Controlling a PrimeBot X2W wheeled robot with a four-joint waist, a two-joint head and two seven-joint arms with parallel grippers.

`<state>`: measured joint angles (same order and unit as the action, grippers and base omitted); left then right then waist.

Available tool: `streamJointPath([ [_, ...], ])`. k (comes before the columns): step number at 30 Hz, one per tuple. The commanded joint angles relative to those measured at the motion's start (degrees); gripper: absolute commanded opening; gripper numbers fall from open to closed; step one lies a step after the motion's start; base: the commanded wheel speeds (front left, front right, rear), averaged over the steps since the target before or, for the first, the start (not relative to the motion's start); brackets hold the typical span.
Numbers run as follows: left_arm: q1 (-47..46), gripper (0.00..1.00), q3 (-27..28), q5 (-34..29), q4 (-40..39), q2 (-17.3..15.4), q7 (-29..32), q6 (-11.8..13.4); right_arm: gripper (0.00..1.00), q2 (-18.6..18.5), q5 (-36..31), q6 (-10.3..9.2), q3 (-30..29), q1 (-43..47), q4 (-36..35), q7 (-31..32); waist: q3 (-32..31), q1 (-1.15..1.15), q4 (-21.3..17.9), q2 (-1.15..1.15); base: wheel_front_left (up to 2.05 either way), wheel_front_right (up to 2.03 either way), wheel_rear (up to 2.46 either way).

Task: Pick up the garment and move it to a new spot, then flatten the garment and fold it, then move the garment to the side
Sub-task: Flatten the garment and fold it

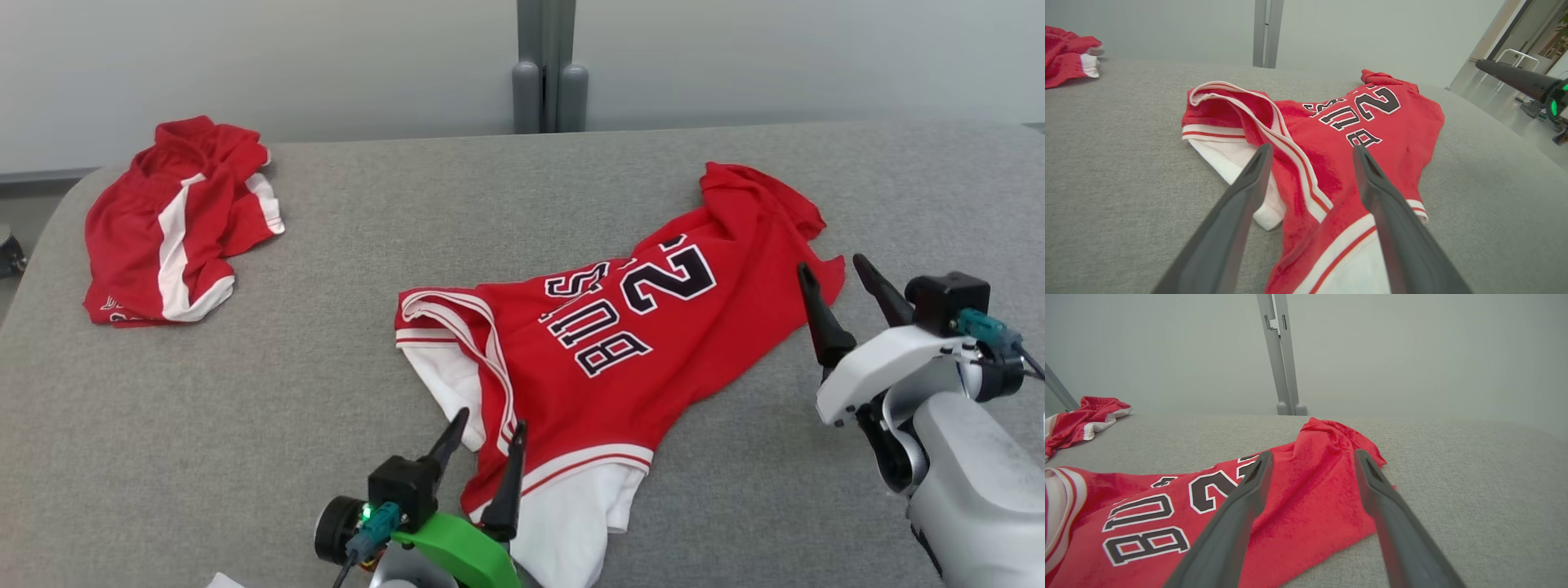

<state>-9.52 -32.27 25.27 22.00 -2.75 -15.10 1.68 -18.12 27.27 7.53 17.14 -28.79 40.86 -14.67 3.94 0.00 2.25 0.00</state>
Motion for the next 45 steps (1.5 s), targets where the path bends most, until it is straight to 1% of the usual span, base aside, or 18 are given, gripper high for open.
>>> streamJointPath([
  [1,-1.1,1.0,-1.3,1.0,1.1,-0.3,0.3,-0.2,1.0,0.7,0.5,-0.08,-0.9,2.5,-2.0,-0.3,-1.4,0.0,-3.1,0.0,0.0,0.0,0.0],
  [4,-1.7,1.0,-3.8,2.2,4.6,-0.3,1.5,0.6,1.0,1.9,0.3,-0.08,-3.2,6.7,-6.3,-0.5,-1.1,0.0,-4.7,0.0,0.0,0.0,0.0],
  [6,-2.6,1.0,-4.4,2.0,7.3,-0.3,1.9,1.4,1.0,2.8,-0.6,-0.08,-4.5,8.9,-8.9,-0.5,-0.7,0.0,-5.7,0.0,0.0,0.0,0.0],
  [10,-4.0,1.0,-3.0,1.8,12.8,-0.3,1.4,3.7,1.0,4.5,-2.4,-0.08,-6.7,12.1,-13.6,0.0,0.1,0.0,-7.2,0.0,0.0,0.0,0.0],
  [12,-4.9,1.0,-2.2,2.3,15.0,-0.3,1.0,4.2,1.0,5.3,-3.4,-0.08,-8.0,13.5,-15.8,0.6,0.3,0.0,-7.5,0.0,0.0,0.0,0.0],
  [14,-5.5,1.0,-1.8,3.0,17.0,-0.3,0.9,3.7,1.0,6.2,-4.3,-0.08,-9.3,15.0,-17.9,1.1,0.4,0.0,-7.7,0.0,0.0,0.0,0.0],
  [15,-5.8,0.38,-1.6,3.2,17.6,-0.3,0.8,3.4,1.0,6.5,-4.7,-0.08,-9.8,15.6,-18.8,1.4,0.4,0.0,-7.8,0.0,0.0,0.0,0.0],
  [16,-6.4,0.07,-1.2,3.4,18.2,-0.3,0.6,3.4,1.0,6.9,-5.1,-0.08,-10.4,16.3,-19.9,1.8,0.5,0.0,-7.8,0.0,0.0,0.0,0.0],
  [17,-6.8,0.0,-0.8,3.6,18.5,-0.3,0.4,3.5,1.0,7.3,-5.3,-0.08,-10.9,17.0,-20.8,1.9,0.5,0.0,-7.8,0.0,0.0,0.0,0.0],
  [22,-9.6,0.0,2.2,3.6,19.5,-2.3,-0.1,3.9,1.0,9.5,-6.7,-0.08,-13.1,20.6,-24.9,3.3,0.6,0.0,-7.5,0.0,0.0,0.0,0.0],
  [32,-17.7,0.0,5.0,0.9,23.0,-7.1,-0.1,2.4,1.0,12.3,-9.2,-0.08,-13.8,23.2,-29.1,4.0,1.9,0.0,-8.7,0.0,0.0,0.0,0.0],
  [37,-21.5,0.0,5.8,0.6,27.5,-8.1,-0.1,1.8,1.0,12.8,-9.9,-0.08,-14.0,22.4,-29.1,4.3,2.5,0.0,-9.8,0.0,0.0,0.0,0.0],
  [40,-23.3,0.0,6.2,0.7,30.4,-7.9,-0.1,1.6,1.0,13.0,-10.4,-0.08,-14.2,21.7,-28.6,4.4,2.8,0.0,-10.2,0.0,0.0,0.0,0.0],
  [41,-23.8,0.13,6.3,0.5,31.2,-7.8,-0.1,1.8,1.0,13.0,-10.5,-0.08,-14.3,21.5,-28.4,4.5,3.0,0.0,-10.3,0.0,0.0,0.0,0.0],
  [42,-24.1,0.29,6.4,0.3,31.6,-7.6,-0.1,1.9,1.0,13.1,-10.6,-0.08,-14.4,21.3,-28.3,4.5,3.1,0.0,-10.3,0.0,0.0,0.0,0.0],
  [43,-24.2,0.93,6.8,0.2,31.7,-7.1,-0.1,2.2,1.0,13.1,-10.8,-0.08,-14.7,21.1,-28.1,4.5,3.2,0.0,-10.2,0.0,0.0,0.0,0.0],
  [44,-24.3,1.0,7.1,0.1,31.4,-6.7,-0.1,2.3,1.0,13.1,-10.9,-0.08,-15.0,21.1,-28.0,4.6,3.4,0.0,-10.1,0.0,0.0,0.0,0.0],
  [45,-24.1,1.0,7.3,-0.1,30.8,-6.1,-0.1,2.4,1.0,13.1,-11.0,-0.08,-15.4,21.0,-27.7,4.7,3.5,0.0,-9.8,0.0,0.0,0.0,0.0],
])
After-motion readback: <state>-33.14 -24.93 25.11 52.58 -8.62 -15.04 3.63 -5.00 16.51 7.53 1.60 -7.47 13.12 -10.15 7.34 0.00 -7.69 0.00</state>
